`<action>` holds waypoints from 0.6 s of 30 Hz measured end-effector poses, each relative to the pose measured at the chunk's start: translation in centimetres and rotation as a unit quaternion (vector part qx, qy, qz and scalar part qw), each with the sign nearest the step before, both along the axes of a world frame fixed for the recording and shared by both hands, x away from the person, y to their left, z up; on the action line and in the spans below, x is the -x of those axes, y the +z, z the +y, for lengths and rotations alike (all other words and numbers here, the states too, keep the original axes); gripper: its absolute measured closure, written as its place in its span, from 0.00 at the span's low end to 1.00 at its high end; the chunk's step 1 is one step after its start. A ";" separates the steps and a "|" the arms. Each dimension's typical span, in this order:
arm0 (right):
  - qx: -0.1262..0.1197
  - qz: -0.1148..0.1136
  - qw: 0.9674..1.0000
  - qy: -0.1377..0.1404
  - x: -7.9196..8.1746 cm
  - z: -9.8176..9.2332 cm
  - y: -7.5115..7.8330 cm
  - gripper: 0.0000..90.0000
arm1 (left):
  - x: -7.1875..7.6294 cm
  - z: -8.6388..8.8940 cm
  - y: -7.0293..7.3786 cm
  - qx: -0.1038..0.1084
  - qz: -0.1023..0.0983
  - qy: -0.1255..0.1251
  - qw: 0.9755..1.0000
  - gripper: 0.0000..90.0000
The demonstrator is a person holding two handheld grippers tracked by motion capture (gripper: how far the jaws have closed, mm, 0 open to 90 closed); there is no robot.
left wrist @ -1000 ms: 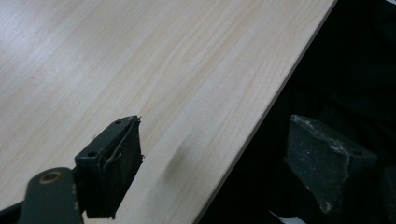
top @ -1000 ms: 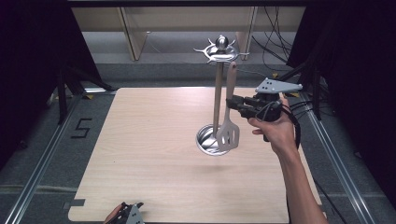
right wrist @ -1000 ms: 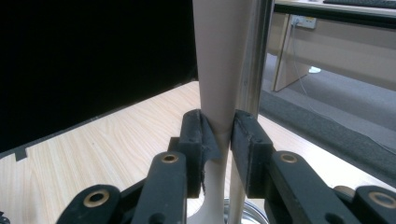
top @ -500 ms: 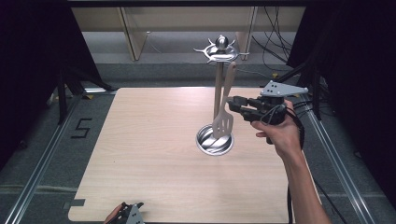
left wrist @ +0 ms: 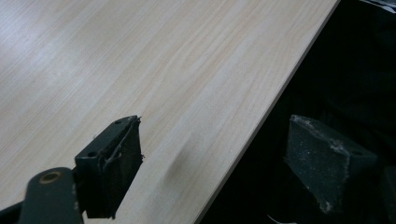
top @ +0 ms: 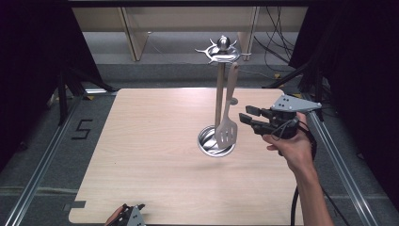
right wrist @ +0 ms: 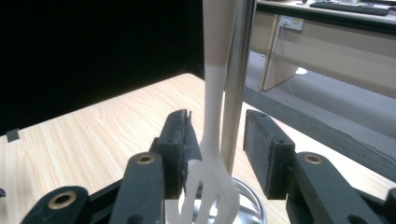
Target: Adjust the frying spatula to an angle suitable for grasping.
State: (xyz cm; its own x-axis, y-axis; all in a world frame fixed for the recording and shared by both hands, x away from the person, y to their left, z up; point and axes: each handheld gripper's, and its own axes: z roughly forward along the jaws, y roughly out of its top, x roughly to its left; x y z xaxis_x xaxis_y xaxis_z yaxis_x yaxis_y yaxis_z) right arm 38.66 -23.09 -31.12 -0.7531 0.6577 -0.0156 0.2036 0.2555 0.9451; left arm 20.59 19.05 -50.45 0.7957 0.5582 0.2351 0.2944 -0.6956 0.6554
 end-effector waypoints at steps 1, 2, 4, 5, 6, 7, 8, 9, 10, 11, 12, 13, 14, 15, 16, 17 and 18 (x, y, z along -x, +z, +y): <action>0.003 -0.004 1.000 -0.004 0.2 -0.1 -0.1 0.67 | 0.0 0.0 0.0 0.001 0.001 0.000 1.000 0.20; 0.006 -0.009 1.000 -0.006 0.4 -0.1 -0.3 0.67 | 0.0 0.0 -0.1 0.003 0.005 0.000 1.000 0.20; 0.007 -0.005 1.000 -0.006 0.7 0.0 -0.7 0.66 | -0.1 0.1 -0.1 0.007 0.004 -0.001 1.000 0.20; 0.007 -0.005 1.000 -0.006 0.7 0.0 -0.7 0.66 | -0.1 0.1 -0.1 0.007 0.004 -0.001 1.000 0.20; 0.011 -0.005 1.000 -0.004 0.8 0.0 -1.1 0.65 | -0.1 0.1 0.0 0.003 0.004 0.001 1.000 0.20; 0.013 -0.008 1.000 -0.006 0.9 0.0 -1.4 0.64 | 0.0 0.1 -0.1 0.003 0.004 0.001 1.000 0.20; 0.014 -0.006 1.000 -0.008 1.0 0.0 -1.6 0.64 | 0.0 0.1 0.0 0.003 0.004 0.001 1.000 0.20; 0.015 -0.006 1.000 -0.009 1.0 -0.1 -1.8 0.64 | 0.0 0.1 0.0 0.003 0.004 0.001 1.000 0.20; 0.015 -0.006 1.000 -0.009 1.0 -0.1 -1.8 0.64 | 0.0 0.1 0.0 0.003 0.004 0.001 1.000 0.20; 0.019 -0.012 1.000 -0.008 1.1 -0.2 -2.3 0.64 | 0.0 0.1 0.0 0.003 0.004 0.001 1.000 0.20; 0.014 0.000 1.000 -0.013 1.2 -0.1 -2.5 0.63 | 0.0 0.1 0.0 0.000 -0.002 0.003 1.000 0.20; 0.027 -0.002 1.000 -0.010 1.2 -0.3 -2.6 0.63 | 0.0 0.1 0.1 0.001 -0.001 0.002 1.000 0.20; 0.025 0.001 1.000 -0.012 1.2 -0.3 -2.8 0.63 | 0.0 0.1 0.1 0.001 -0.001 0.002 1.000 0.20; 0.027 -0.001 1.000 -0.011 1.2 -0.4 -3.0 0.62 | 0.0 0.2 0.1 -0.001 -0.004 0.003 1.000 0.20; 0.025 0.004 0.999 -0.023 1.4 -0.4 -3.2 0.62 | 0.0 0.2 0.1 -0.001 -0.005 0.003 1.000 0.20; 0.025 0.004 0.999 -0.023 1.4 -0.4 -3.2 0.62 | 0.0 0.2 0.1 -0.001 -0.005 0.003 1.000 0.20; 0.032 0.006 0.999 -0.019 1.5 -0.6 -3.4 0.61 | 0.0 0.1 0.0 0.002 -0.002 0.002 1.000 0.20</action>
